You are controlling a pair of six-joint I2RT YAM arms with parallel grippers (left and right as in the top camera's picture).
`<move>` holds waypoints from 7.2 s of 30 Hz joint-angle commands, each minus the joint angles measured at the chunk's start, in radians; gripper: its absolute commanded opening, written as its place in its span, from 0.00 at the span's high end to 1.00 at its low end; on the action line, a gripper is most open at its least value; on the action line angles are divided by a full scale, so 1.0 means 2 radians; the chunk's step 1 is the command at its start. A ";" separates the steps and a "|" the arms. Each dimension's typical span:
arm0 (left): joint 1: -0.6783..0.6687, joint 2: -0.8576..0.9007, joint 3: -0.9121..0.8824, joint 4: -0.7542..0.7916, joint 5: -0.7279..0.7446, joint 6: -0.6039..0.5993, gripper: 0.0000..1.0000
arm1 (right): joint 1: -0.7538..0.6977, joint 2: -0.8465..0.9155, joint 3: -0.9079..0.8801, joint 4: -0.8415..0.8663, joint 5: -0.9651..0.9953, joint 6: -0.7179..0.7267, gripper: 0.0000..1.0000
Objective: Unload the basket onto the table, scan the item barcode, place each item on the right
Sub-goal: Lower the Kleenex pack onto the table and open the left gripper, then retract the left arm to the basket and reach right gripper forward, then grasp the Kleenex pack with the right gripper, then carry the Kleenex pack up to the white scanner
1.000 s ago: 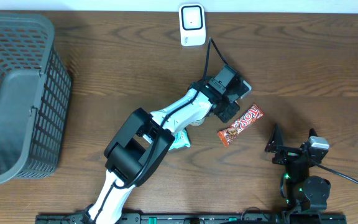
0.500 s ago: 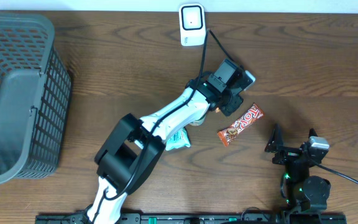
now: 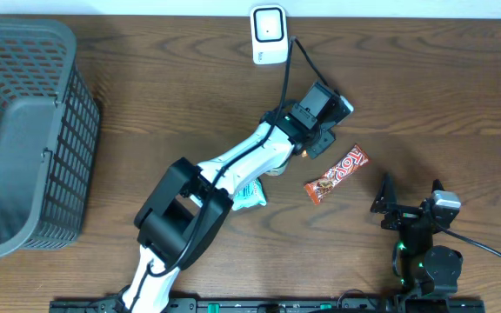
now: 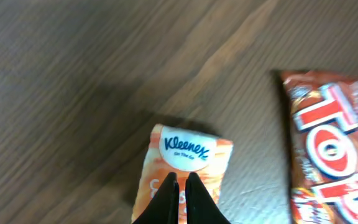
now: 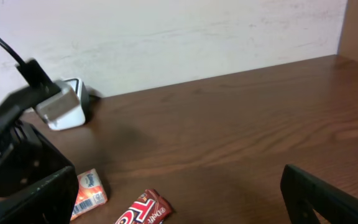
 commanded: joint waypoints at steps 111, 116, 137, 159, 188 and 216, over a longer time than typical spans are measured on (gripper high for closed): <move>0.252 -0.594 -0.045 -0.018 -0.314 0.101 0.02 | 0.166 0.730 0.635 -0.405 -0.109 -0.078 0.01; 0.252 -0.648 -0.065 -0.018 -0.296 0.101 0.02 | 0.168 0.779 0.635 -0.366 -0.109 -0.078 0.04; 0.252 -0.702 -0.083 -0.018 -0.262 0.101 0.02 | 0.167 1.097 1.006 -0.677 -0.046 -0.086 0.01; 0.252 -0.702 -0.083 -0.019 -0.260 0.101 0.02 | 0.185 1.210 1.040 -0.645 -0.026 -0.097 0.01; 0.252 -0.702 -0.084 -0.022 -0.261 0.101 0.02 | 0.200 1.227 1.084 -0.653 -0.028 -0.076 0.56; 0.252 -0.702 -0.084 -0.023 -0.241 0.101 0.02 | 0.205 1.213 1.274 -0.818 -0.177 0.037 0.51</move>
